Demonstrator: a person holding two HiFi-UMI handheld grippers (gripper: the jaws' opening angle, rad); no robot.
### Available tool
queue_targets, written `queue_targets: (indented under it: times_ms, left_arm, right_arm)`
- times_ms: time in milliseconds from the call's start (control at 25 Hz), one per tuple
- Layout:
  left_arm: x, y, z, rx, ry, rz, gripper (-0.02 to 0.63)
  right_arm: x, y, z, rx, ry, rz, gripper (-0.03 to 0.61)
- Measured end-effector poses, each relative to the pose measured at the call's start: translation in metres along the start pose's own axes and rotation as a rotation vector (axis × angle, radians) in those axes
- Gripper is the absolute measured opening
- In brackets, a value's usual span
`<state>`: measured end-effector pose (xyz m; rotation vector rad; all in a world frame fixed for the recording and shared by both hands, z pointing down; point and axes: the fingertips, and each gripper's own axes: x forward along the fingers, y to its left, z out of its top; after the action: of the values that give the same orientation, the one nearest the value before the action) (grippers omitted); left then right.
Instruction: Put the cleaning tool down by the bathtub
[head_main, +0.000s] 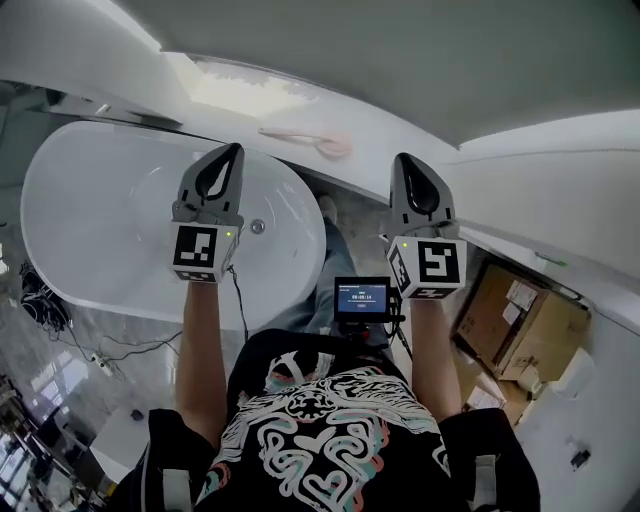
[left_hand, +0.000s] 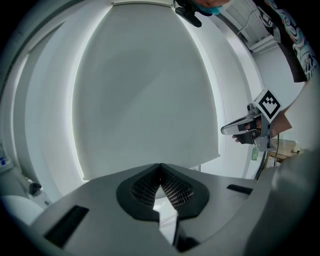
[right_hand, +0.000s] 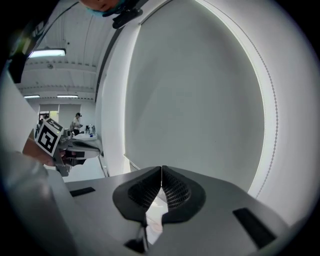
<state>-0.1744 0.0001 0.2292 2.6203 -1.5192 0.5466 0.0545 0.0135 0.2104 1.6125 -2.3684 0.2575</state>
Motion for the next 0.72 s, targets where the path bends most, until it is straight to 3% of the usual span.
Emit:
queue_targets:
  times_ms: [320,720]
  left_arm:
    - [-0.032,-0.001,0.040,0.019,-0.079,0.056,0.017]
    - [-0.073,-0.036,0.091,0.047,-0.172,0.086,0.017]
  right_arm:
    - [-0.027,0.007,0.027,-0.002,-0.065,-0.003,0.028]
    - [-0.076,0.007,0.061,0.022,-0.158,0.010,0.028]
